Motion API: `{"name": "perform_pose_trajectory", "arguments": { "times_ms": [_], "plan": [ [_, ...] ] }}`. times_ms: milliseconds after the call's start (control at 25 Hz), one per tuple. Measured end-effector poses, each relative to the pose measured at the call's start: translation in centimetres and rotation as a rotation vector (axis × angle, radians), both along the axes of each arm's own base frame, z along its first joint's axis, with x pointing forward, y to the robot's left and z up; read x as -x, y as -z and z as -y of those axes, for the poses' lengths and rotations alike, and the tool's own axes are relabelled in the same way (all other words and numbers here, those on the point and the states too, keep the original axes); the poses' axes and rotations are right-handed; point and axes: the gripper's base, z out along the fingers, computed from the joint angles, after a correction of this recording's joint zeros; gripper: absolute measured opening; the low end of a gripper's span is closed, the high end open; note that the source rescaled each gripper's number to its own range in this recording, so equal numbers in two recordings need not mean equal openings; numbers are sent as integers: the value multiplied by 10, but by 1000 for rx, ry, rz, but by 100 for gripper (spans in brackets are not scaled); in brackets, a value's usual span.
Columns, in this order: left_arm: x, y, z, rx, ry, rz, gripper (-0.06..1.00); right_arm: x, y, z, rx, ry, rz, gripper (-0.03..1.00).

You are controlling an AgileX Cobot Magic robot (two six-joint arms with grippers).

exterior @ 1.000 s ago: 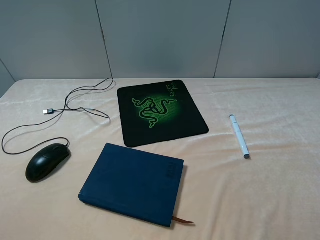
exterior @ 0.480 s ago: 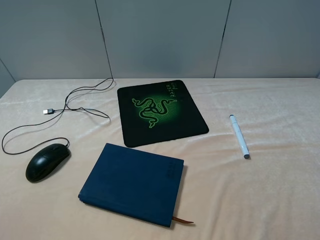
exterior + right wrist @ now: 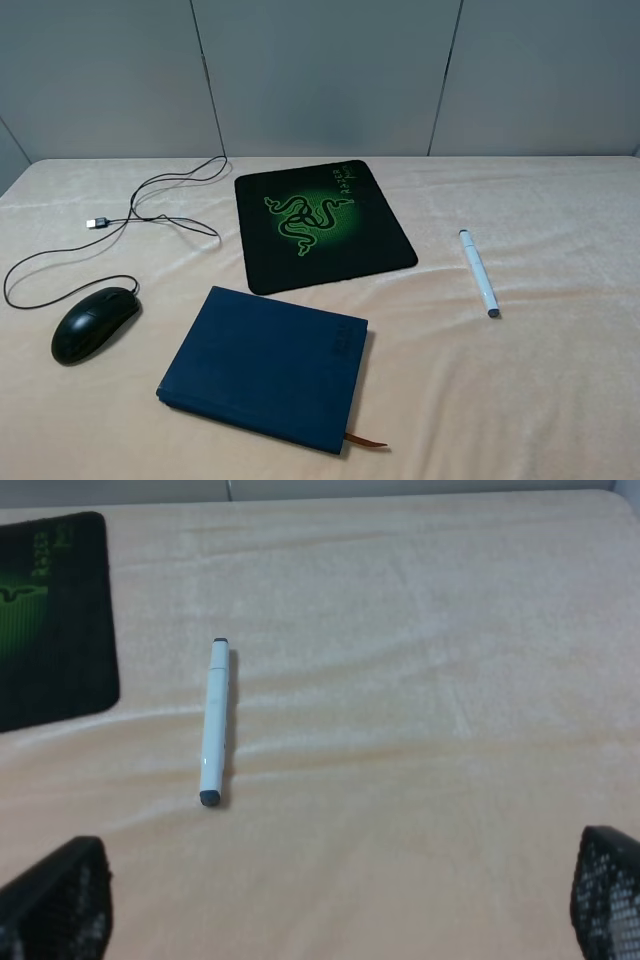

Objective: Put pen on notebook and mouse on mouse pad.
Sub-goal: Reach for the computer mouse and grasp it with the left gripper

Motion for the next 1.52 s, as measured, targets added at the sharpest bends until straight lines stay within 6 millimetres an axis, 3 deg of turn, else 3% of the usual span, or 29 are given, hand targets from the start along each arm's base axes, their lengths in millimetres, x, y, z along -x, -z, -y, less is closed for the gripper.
{"name": "perform_pose_trajectory", "arguments": {
  "times_ms": [240,360,720,1160,1520],
  "plan": [
    [-21,-29,0,-2,0,-78,98,0,0,0,0,0,0,100],
    [-46,-46,1,-4,0,-163,98,0,0,0,0,0,0,100],
    [-113,-56,-1,-71,-6,-370,99,0,0,0,0,0,0,100],
    [-175,-25,0,-145,3,-576,99,0,0,0,0,0,0,100],
    [-219,23,2,-157,15,-756,99,0,0,0,0,0,0,100]
  ]
}}
